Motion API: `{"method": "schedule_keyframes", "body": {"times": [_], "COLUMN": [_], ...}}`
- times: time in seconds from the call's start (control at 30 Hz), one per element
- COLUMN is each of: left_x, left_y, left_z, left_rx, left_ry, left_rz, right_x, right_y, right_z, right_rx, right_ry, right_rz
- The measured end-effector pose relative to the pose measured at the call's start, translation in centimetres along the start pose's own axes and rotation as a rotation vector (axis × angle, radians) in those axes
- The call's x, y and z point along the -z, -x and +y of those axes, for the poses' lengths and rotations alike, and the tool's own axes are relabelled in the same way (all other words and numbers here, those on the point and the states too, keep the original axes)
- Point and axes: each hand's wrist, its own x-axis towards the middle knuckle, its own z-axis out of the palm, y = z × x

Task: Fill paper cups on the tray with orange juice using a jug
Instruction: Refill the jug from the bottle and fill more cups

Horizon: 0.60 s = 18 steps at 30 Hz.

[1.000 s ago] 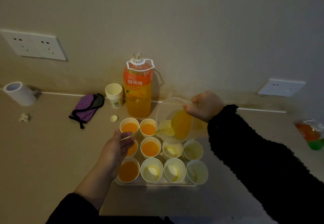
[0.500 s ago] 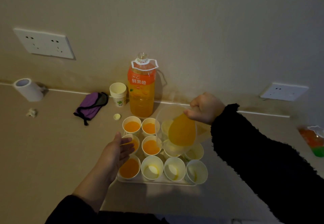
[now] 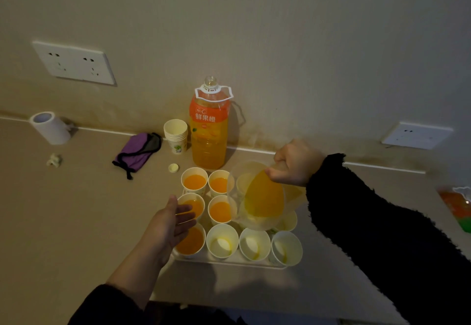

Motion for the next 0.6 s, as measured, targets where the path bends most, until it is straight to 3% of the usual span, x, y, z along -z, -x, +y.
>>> {"method": "schedule_keyframes", "body": {"times": [0.6], "left_x": [0.67], "left_y": [-0.15], "left_z": [-0.16], "left_rx": [-0.005], "left_ry": [0.007], "left_rz": [-0.004], "right_x": [-0.82], "right_y": [-0.13], "right_z": [-0.76], "right_rx": [0.011], "right_ry": [0.044], "right_rz": [-0.005]}}
